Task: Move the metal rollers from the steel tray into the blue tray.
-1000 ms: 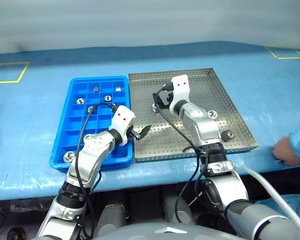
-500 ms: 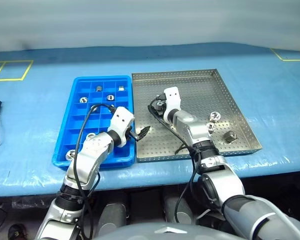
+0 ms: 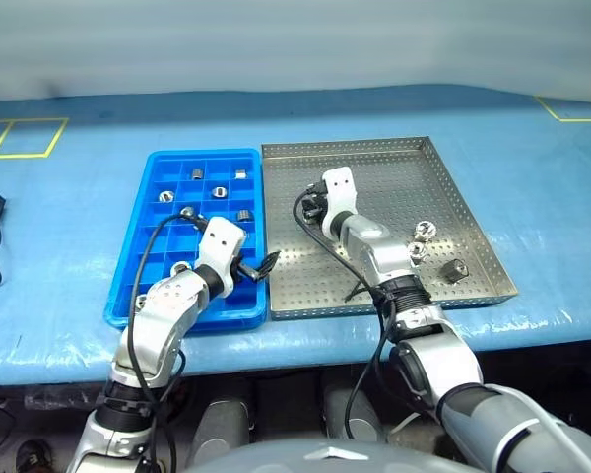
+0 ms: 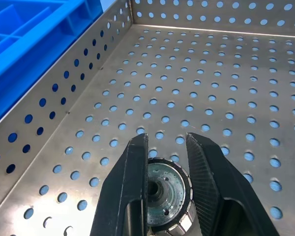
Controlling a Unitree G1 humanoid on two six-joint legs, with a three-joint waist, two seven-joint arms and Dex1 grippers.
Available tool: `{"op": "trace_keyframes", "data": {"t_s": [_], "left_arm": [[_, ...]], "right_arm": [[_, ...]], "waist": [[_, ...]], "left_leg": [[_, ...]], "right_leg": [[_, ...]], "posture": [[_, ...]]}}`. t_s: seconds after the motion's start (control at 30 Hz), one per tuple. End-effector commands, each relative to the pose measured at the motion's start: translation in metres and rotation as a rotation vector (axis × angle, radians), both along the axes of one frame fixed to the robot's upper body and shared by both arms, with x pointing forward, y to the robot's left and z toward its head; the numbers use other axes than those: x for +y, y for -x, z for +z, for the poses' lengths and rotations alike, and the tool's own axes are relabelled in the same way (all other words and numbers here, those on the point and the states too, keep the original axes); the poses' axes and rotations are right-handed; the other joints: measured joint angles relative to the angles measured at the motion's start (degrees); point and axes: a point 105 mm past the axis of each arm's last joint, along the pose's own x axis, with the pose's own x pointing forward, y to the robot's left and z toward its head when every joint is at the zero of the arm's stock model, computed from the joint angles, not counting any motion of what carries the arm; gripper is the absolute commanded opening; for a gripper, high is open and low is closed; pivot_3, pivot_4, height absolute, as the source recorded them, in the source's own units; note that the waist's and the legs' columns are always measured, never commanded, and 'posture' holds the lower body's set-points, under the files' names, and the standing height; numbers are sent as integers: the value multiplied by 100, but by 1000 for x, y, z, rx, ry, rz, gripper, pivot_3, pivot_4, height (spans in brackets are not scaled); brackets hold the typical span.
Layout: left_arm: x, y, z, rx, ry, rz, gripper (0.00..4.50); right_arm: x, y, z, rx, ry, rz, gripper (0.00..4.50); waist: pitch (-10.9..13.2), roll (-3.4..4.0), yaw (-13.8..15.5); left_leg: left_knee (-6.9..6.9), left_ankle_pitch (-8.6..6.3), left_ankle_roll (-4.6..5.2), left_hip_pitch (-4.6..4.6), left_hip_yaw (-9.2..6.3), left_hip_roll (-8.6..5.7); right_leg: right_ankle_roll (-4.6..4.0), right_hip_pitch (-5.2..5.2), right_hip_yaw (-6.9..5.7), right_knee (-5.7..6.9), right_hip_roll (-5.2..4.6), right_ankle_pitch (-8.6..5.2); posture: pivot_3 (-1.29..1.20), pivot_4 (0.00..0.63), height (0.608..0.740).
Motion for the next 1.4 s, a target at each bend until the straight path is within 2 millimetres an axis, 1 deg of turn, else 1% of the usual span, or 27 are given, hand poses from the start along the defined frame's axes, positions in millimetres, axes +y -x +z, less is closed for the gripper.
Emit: {"op": "trace_keyframes", "data": {"t_s": [0.03, 0.17, 0.23, 0.3, 0.37, 0.47, 0.53, 0.57, 0.63, 0.67, 0.77, 0.87, 0.97, 1.07, 1.2, 1.27, 1.4], "left_arm": [[12, 0, 12, -41, 2, 43, 4406], [15, 2, 13, -40, 2, 55, 4406], [15, 2, 13, -41, 1, 60, 4406], [17, 3, 14, -43, 1, 63, 4406], [20, 5, 17, -48, -4, 69, 4406], [26, 14, 29, -63, 9, 65, 4406], [29, 22, 38, -68, 29, 50, 4406], [32, 26, 42, -80, 26, 43, 4406], [39, 32, 47, -93, 3, 48, 4406], [41, 34, 48, -94, -7, 53, 4406], [58, 41, 44, -88, -81, 103, 4406], [68, 46, 40, -75, -101, 142, 4406], [69, 51, 36, -61, -109, 148, 4406], [69, 53, 31, -46, -110, 160, 4406], [66, 54, 28, -36, -97, 164, 4406], [65, 54, 27, -31, -97, 169, 4406], [64, 54, 26, -30, -95, 172, 4406]], "right_arm": [[10, 2, 8, -19, 0, 47, 884], [8, 3, -9, 47, 6, 22, 884], [4, 1, -6, 37, -7, -11, 840], [5, 0, 3, 1, -5, -11, 840], [10, 1, 17, -47, -20, 13, 840], [18, 4, 45, -129, -62, 44, 840], [29, 10, 60, -169, -88, 94, 840], [38, 15, 68, -188, -106, 137, 840], [52, 24, 78, -207, -130, 196, 840], [55, 27, 80, -211, -135, 211, 840], [80, 40, 79, -189, -161, 322, 840], [94, 45, 70, -159, -164, 370, 840], [102, 45, 63, -136, -168, 384, 840], [109, 45, 61, -126, -176, 395, 840], [121, 49, 58, -113, -173, 439, 840], [125, 48, 56, -108, -169, 444, 840], [131, 48, 58, -111, -177, 455, 840]], "waist": [[0, 0, -7], [-1, 1, 17], [-1, 1, 33], [-1, 1, 39], [-1, 1, 43], [0, 2, 41], [1, 2, 45], [1, 2, 49], [1, 2, 46], [1, 3, 53], [1, 3, 82], [2, 3, 198], [1, 3, 303], [2, 2, 404], [2, 2, 442], [2, 2, 444], [2, 2, 454]], "left_leg": [[-1, 0, -1, 0, 0, 2], [-1, 2, -4, 7, -1, 6], [0, 2, -5, 13, -1, 6], [1, 3, -5, 17, -1, 6], [1, 5, -9, 16, -1, 6], [-2, 7, -12, 0, -2, 7], [-8, 7, -13, -2, -2, 8], [-13, 7, -13, -3, -3, 8], [-20, 6, -16, 1, -5, 10], [-25, 5, -18, 3, -5, 11], [-34, 7, -27, 9, -15, 19], [-38, 8, -32, 10, -18, 22], [-37, 6, -38, 13, -19, 24], [-36, -7, -65, 11, -20, 21], [-36, -7, -69, 11, -20, 22], [-36, -6, -70, 12, -21, 22], [-39, -1, -66, 11, -23, 26]], "right_leg": [[-1, 0, 0, 1, 2, 0], [-32, 4, -2, 2, 6, -19], [-34, 9, -2, 1, 5, -22], [-27, 8, -2, 0, 5, -28], [-24, 8, -2, 1, 5, -29], [-38, -4, -1, 5, 6, -21], [-47, -10, -1, 4, 6, -15], [-47, -12, -2, 3, 6, -16], [-47, -12, -3, 1, 7, -16], [-49, -12, -3, 2, 9, -18], [-60, -11, -11, 0, 17, -24], [-71, -15, -14, 1, 21, -31], [-72, -33, -16, -3, 22, -33], [-73, -35, -16, -4, 20, -32], [-73, -35, -17, -3, 21, -32], [-73, -36, -17, -3, 23, -32], [-75, -39, -17, -2, 29, -32]], "posture": [[-124, 150, 740], [-116, 150, 740], [-116, 150, 740], [-116, 150, 740], [-113, 150, 740], [-110, 150, 740], [-103, 150, 740], [-103, 150, 740], [-86, 150, 740], [-76, 150, 740], [-47, 150, 740], [-21, 150, 740], [-4, 150, 740], [13, 150, 740], [23, 150, 740], [28, 150, 740], [32, 150, 740]]}}
